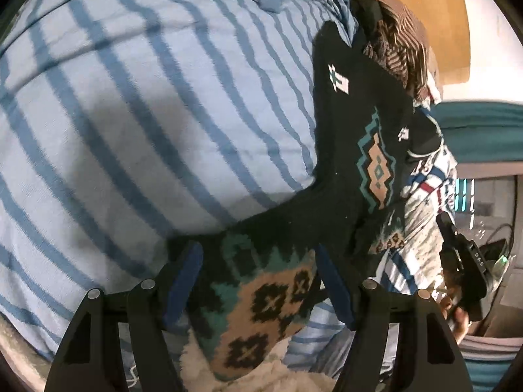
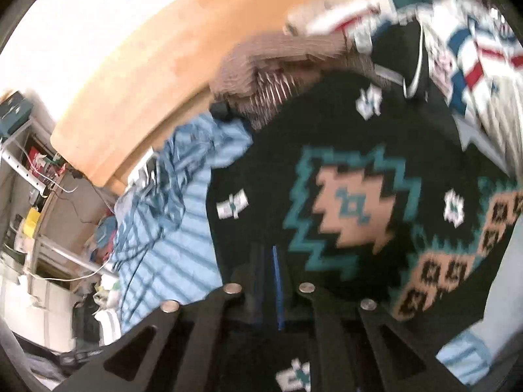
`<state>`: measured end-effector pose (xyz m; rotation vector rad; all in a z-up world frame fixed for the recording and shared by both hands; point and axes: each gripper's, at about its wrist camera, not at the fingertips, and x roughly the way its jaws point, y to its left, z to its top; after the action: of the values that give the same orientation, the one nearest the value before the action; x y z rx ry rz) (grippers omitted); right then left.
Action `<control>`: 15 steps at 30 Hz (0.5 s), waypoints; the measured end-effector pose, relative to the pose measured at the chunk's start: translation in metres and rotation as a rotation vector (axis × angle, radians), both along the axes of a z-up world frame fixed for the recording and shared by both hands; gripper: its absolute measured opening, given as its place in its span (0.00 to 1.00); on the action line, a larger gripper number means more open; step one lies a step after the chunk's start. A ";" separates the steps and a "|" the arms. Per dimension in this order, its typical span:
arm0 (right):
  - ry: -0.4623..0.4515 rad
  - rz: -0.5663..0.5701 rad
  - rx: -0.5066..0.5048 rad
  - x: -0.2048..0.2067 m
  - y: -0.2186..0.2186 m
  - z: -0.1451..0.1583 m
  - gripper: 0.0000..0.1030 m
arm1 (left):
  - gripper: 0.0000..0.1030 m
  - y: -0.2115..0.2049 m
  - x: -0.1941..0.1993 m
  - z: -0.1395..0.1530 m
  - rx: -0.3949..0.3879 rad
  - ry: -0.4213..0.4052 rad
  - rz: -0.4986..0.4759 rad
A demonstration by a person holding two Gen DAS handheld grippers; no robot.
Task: Fold clothes
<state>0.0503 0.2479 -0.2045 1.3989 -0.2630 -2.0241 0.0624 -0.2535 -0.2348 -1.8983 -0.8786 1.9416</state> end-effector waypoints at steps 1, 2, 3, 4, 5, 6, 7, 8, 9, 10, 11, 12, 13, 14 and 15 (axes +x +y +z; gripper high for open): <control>-0.057 0.016 -0.004 0.000 -0.003 -0.010 0.36 | 0.70 0.006 -0.002 -0.001 -0.003 0.000 -0.014; -0.114 0.033 -0.009 0.000 -0.006 -0.020 0.46 | 0.70 0.010 -0.003 -0.001 -0.009 -0.002 -0.024; -0.170 0.060 -0.003 0.003 -0.013 -0.034 0.46 | 0.70 0.013 -0.005 -0.001 -0.015 -0.003 -0.035; -0.225 0.099 0.014 0.012 -0.025 -0.052 0.46 | 0.70 0.016 -0.006 -0.001 -0.021 -0.005 -0.045; -0.278 0.141 0.029 0.020 -0.039 -0.070 0.46 | 0.70 0.016 -0.006 -0.001 -0.045 -0.004 -0.046; -0.333 0.172 0.048 0.029 -0.053 -0.089 0.46 | 0.70 0.013 -0.005 0.000 -0.081 -0.002 -0.045; -0.373 0.185 0.064 0.036 -0.065 -0.105 0.46 | 0.70 0.010 -0.005 0.001 -0.117 0.000 -0.043; -0.393 0.185 0.080 0.041 -0.072 -0.116 0.47 | 0.70 0.008 -0.004 0.002 -0.152 0.002 -0.041; -0.393 0.186 0.112 0.045 -0.079 -0.122 0.48 | 0.70 0.004 -0.002 0.004 -0.179 0.008 -0.041; -0.378 0.187 0.155 0.049 -0.088 -0.127 0.49 | 0.70 -0.001 0.000 0.004 -0.192 0.013 -0.040; -0.349 0.193 0.189 0.053 -0.095 -0.128 0.49 | 0.70 -0.006 0.002 0.003 -0.193 0.011 -0.034; -0.291 0.201 0.205 0.057 -0.100 -0.124 0.48 | 0.70 -0.011 0.004 0.002 -0.193 0.008 -0.027; -0.219 0.208 0.214 0.060 -0.105 -0.116 0.42 | 0.70 -0.016 0.006 0.000 -0.190 -0.001 -0.010; -0.151 0.211 0.212 0.063 -0.108 -0.108 0.29 | 0.70 -0.020 0.007 -0.002 -0.186 -0.007 0.004; -0.090 0.211 0.206 0.065 -0.109 -0.098 0.24 | 0.70 -0.023 0.008 -0.003 -0.185 -0.009 0.016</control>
<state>0.1154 0.1389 -0.3023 1.5744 0.0552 -1.8584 0.0703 -0.2768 -0.2379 -2.0080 -0.7411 2.0890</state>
